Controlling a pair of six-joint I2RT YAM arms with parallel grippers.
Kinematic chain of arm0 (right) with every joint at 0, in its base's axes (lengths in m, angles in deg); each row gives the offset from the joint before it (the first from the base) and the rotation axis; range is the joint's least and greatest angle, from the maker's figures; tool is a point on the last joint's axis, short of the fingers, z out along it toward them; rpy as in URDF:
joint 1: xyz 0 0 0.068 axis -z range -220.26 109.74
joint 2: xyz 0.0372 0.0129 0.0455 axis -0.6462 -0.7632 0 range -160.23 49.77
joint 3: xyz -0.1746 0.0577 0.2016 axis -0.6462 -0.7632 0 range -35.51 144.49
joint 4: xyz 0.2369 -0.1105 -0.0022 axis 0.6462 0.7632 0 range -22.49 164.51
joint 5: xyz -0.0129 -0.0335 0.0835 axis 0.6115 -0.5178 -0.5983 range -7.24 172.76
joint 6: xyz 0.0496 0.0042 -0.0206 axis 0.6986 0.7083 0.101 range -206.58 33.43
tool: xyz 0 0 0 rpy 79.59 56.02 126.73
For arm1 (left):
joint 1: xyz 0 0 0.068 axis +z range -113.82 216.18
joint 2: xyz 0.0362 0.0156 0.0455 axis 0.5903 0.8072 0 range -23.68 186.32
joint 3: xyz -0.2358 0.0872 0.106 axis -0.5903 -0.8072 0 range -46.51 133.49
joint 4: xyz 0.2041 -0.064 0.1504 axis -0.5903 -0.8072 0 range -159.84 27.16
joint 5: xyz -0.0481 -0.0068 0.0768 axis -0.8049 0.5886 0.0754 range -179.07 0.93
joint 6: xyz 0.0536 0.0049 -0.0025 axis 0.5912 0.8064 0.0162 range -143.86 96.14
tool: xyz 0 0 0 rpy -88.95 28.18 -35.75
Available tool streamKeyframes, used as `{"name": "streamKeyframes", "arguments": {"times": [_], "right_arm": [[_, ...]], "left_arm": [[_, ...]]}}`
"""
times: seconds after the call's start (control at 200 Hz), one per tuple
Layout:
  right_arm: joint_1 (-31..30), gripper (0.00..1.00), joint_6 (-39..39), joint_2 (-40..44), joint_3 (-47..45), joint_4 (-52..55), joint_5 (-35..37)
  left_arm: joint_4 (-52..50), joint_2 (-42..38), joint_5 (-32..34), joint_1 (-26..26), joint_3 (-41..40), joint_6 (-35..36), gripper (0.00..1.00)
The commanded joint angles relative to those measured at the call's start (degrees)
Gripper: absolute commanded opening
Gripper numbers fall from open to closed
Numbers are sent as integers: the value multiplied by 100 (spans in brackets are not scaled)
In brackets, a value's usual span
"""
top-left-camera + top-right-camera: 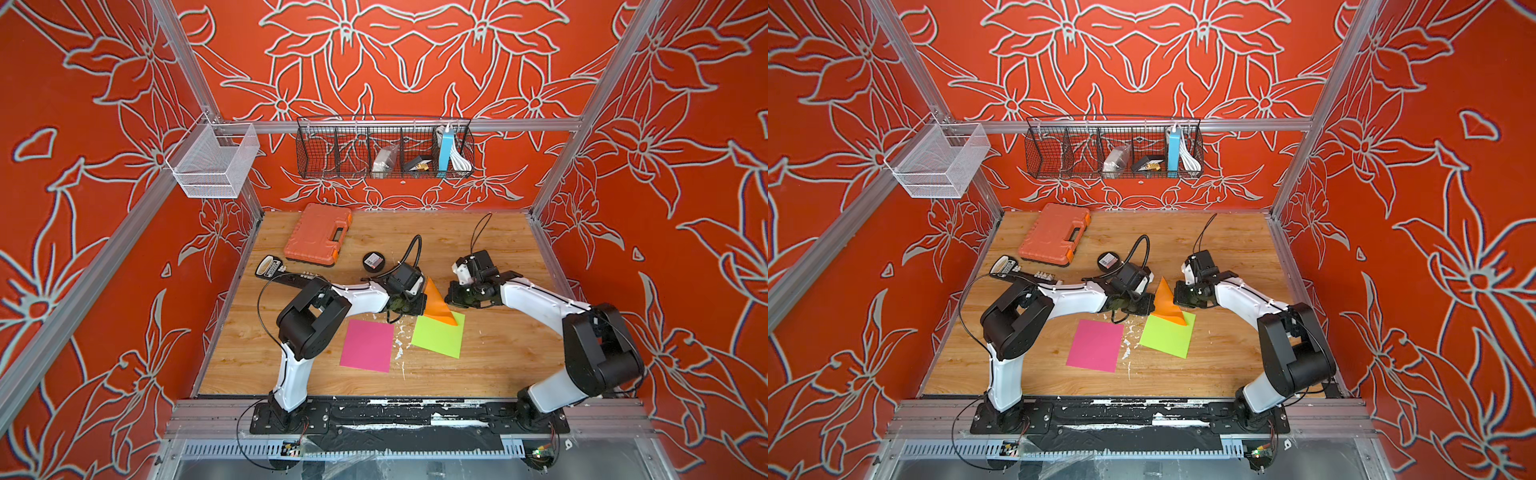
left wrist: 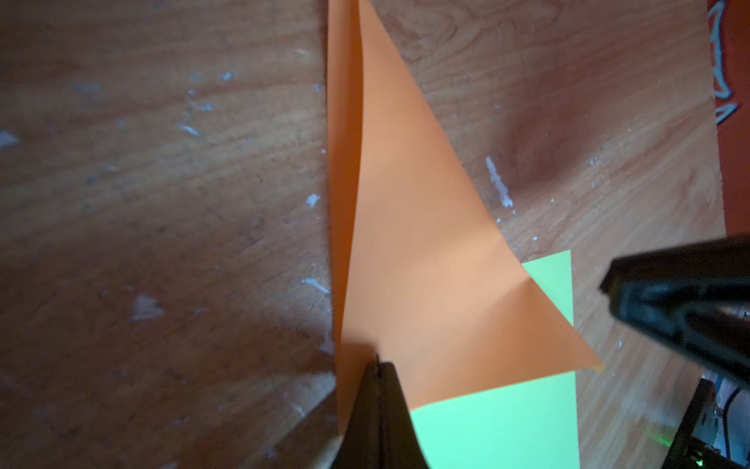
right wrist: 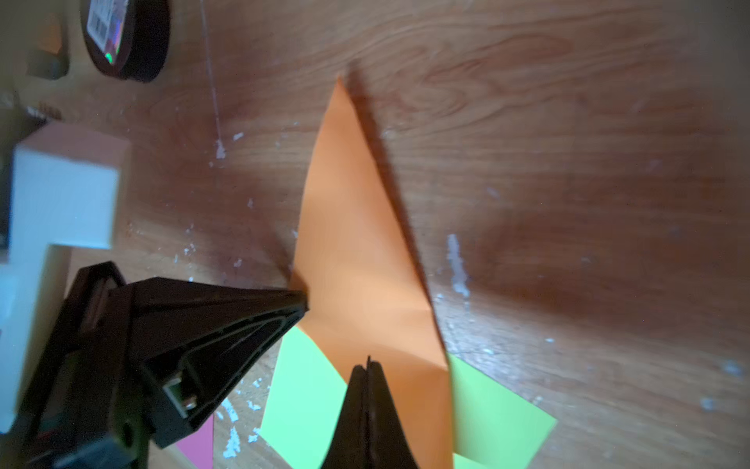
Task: Fold the square paper diagonally
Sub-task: Fold the paper at the center of the board.
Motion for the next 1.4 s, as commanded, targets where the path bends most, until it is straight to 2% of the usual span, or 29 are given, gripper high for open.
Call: {"name": "streamKeyframes", "arguments": {"times": [0.0,0.275,0.48,0.966,1.166,1.396], "right_arm": [[-195,0,120,-251,148,253,-148],[-310,0,522,-540,97,100,23],[-286,0,438,-915,138,306,255],[404,0,45,-486,-400,609,698],[485,0,-102,-552,-439,685,817],[408,0,183,84,-451,461,336]], "left_arm": [[-355,213,86,-40,-10,95,0],[-349,209,92,-41,-9,94,0],[-368,209,102,-40,-5,104,0],[-403,226,162,-40,13,108,0],[-416,226,157,-40,13,112,0],[-414,259,138,-40,39,108,0]]}}
